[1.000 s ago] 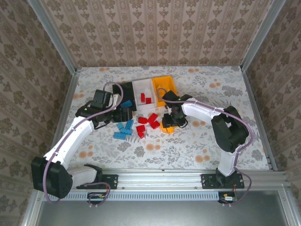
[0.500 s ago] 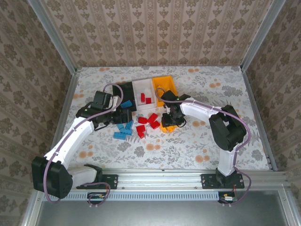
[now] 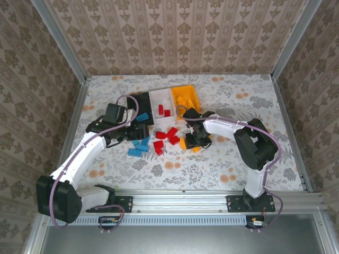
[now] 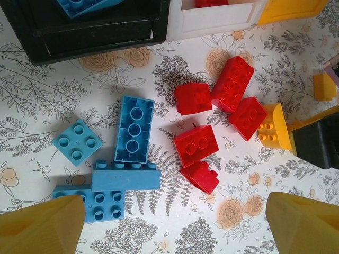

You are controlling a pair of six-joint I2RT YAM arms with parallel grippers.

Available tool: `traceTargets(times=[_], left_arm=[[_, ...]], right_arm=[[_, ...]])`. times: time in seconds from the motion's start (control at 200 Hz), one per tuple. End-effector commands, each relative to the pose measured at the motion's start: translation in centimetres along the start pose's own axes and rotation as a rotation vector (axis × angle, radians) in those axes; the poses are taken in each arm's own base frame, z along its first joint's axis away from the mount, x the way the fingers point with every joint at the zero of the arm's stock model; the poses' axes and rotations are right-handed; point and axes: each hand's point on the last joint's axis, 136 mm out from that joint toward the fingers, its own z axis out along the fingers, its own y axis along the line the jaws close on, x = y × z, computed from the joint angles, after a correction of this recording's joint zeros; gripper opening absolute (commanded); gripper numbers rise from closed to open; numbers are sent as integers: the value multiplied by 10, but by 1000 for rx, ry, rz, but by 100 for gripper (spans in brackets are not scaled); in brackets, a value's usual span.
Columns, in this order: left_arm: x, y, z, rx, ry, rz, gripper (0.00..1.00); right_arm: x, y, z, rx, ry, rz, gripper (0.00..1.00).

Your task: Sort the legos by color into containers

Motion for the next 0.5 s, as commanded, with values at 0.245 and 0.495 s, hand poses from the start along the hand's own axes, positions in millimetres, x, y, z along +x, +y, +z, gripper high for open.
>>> traceTargets(times=[0.245,0.495], left_arm=[[5,0,-5,19,-13,-19,91],[5,-2,-9,26,-23,-19,91]], right_arm=[[-5,0,-40,12,-89,5,33],[-53,9,-110,-46,-265,4,33]])
